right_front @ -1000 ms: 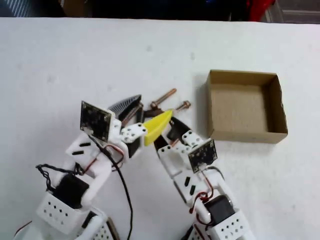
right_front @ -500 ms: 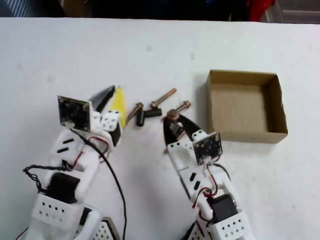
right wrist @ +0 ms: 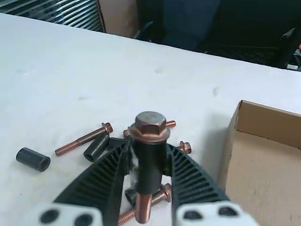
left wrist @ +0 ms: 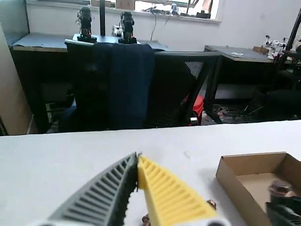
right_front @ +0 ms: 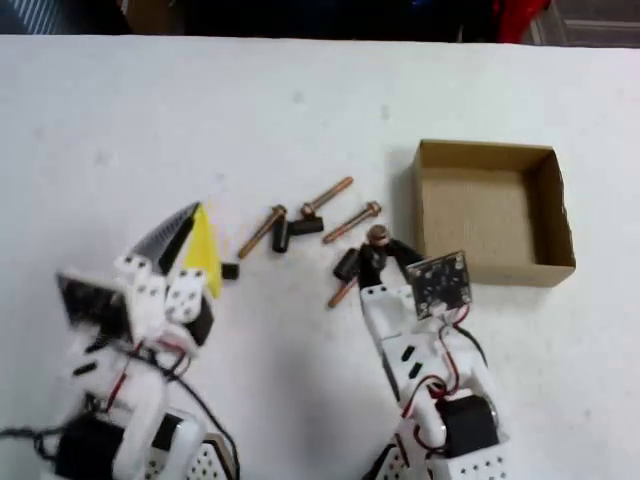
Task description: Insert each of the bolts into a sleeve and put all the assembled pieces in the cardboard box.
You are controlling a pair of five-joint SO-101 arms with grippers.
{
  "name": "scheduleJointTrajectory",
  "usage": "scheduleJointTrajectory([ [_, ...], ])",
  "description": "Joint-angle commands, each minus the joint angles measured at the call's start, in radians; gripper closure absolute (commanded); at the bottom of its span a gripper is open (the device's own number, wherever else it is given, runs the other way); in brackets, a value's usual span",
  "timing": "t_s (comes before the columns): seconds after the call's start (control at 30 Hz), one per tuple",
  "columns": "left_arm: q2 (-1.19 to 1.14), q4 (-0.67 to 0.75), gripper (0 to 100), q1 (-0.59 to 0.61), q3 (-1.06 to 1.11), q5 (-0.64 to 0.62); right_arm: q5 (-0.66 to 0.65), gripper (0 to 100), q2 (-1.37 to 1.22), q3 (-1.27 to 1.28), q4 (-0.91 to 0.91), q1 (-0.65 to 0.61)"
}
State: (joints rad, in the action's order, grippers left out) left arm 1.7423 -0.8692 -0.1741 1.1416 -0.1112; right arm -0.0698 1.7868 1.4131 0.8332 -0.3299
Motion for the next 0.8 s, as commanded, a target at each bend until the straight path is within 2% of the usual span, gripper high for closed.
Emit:
scheduleJointTrajectory([
  [0.0, 0.048, -0.064, 98, 0.054, -0.023, 0.025, 0.005, 98.1, 0.005, -0.15, 0.087, 0.033],
  [0.13, 0.076, -0.127, 98, 0.148, -0.023, 0.026, -0.031, 98.1, 0.002, -0.249, 0.159, 0.035],
  [0.27, 0.077, -0.181, 98, 0.185, -0.023, 0.026, -0.063, 98.1, -0.085, -0.331, 0.205, 0.036],
  [0.37, 0.077, -0.199, 98, 0.196, -0.017, 0.028, -0.064, 98.1, -0.243, -0.416, 0.225, 0.051],
  [0.77, 0.077, -0.193, 98, 0.194, 0.207, 0.023, -0.066, 97.8, -0.92, -0.75, 0.217, 0.285],
])
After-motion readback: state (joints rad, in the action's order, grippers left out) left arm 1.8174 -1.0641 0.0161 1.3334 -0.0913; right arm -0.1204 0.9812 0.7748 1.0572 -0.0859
